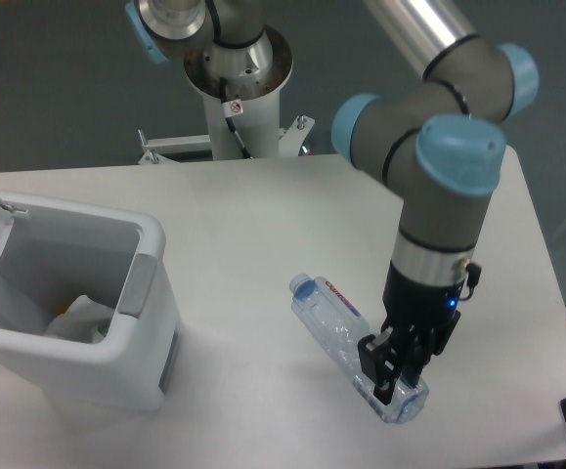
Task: Place the trash in the trash can
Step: 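Grasp the clear water bottle and lift it off the table, then carry the bottle over the trash bin and lower it in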
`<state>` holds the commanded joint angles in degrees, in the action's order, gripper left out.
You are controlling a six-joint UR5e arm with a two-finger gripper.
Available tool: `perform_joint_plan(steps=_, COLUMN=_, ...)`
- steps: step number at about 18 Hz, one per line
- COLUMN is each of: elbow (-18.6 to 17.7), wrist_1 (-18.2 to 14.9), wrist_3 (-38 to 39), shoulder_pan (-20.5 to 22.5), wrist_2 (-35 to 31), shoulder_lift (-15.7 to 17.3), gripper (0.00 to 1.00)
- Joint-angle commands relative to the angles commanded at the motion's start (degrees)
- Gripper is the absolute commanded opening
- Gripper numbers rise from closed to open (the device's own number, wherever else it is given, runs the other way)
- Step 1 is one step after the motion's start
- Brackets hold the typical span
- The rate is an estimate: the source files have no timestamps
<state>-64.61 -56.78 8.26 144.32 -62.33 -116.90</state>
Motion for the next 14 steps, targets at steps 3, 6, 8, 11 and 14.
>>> perform_joint_plan(steps=3, elbow=1.06, wrist_1=2.88, wrist_3=0.00, shoulder_pan=-0.26, wrist_2=4.13, shoulder_lift=1.32, gripper=0.34)
perform_joint_plan(steps=6, elbow=1.06, wrist_1=5.62, wrist_3=-0.09, shoulder_pan=-0.79, wrist_2=7.47, shoulder_lift=3.43, gripper=0.34)
perform_joint_plan(steps=8, elbow=0.62, wrist_1=5.63, wrist_3=-0.87, shoulder_pan=-2.98, wrist_2=9.85, shoulder_lift=4.83, gripper=0.33)
perform_joint_plan(steps=11, elbow=0.45, wrist_1=5.89, wrist_3=-2.81, shoulder_pan=-7.37, wrist_2=9.94, shoulder_lift=6.41, gripper=0.33)
perform_joint_plan(steps=14, elbow=0.18, wrist_1=8.17, wrist_3=-3.87, shoulder_pan=-10.89, wrist_2=11.79, shoulder_lift=7.48, gripper=0.33)
